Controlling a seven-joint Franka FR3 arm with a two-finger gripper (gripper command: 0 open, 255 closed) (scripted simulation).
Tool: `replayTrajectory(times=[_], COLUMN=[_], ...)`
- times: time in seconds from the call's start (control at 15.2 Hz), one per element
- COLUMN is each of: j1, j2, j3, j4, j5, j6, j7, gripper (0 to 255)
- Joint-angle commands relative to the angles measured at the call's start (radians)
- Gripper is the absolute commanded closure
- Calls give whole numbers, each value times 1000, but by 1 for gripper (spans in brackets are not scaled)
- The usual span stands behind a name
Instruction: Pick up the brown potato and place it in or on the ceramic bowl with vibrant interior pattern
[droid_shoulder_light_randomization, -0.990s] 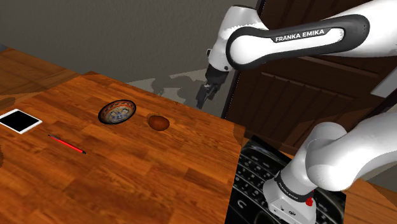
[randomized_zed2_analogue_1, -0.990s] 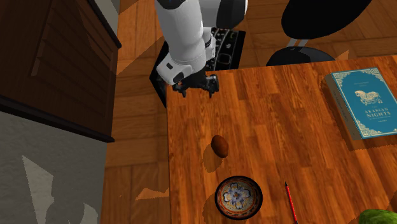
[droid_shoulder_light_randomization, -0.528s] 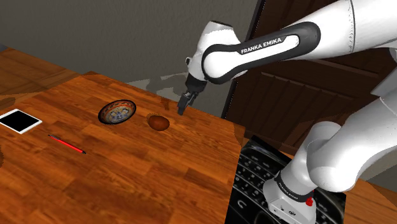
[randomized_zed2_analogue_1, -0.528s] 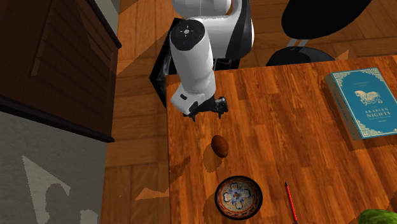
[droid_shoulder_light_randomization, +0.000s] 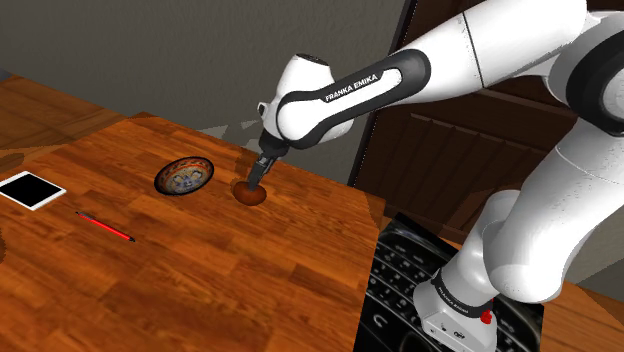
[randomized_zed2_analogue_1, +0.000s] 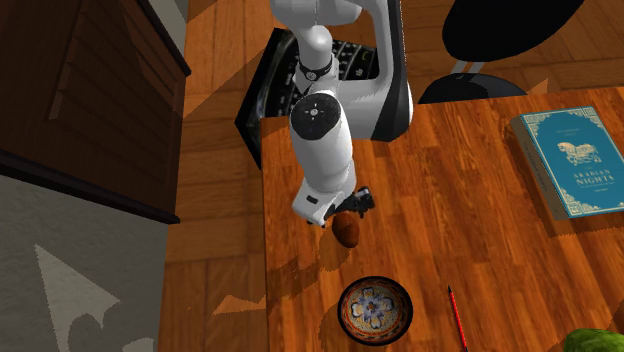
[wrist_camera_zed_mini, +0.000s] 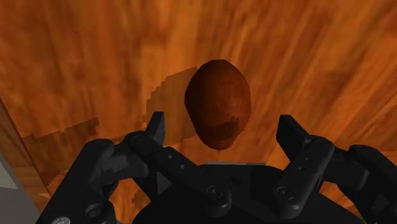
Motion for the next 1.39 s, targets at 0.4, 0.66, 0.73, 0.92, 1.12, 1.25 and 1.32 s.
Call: replayTrajectory(times=[0.4, 0.66, 0.73, 0.92, 1.12, 1.25, 1.32], j1=[12, 12, 12, 12, 12, 12, 12], j2=[94, 94, 94, 94, 94, 94, 94], j3=[14, 14, 14, 14, 14, 14, 14], j4=[11, 11, 11, 11, 11, 11, 11], j5=[23, 23, 23, 23, 23, 23, 23], j6=[89, 89, 89, 89, 89, 89, 89], j7=[-19, -19, -19, -19, -19, -19, -19], gripper=[0, 0, 0, 255, 255, 255, 255])
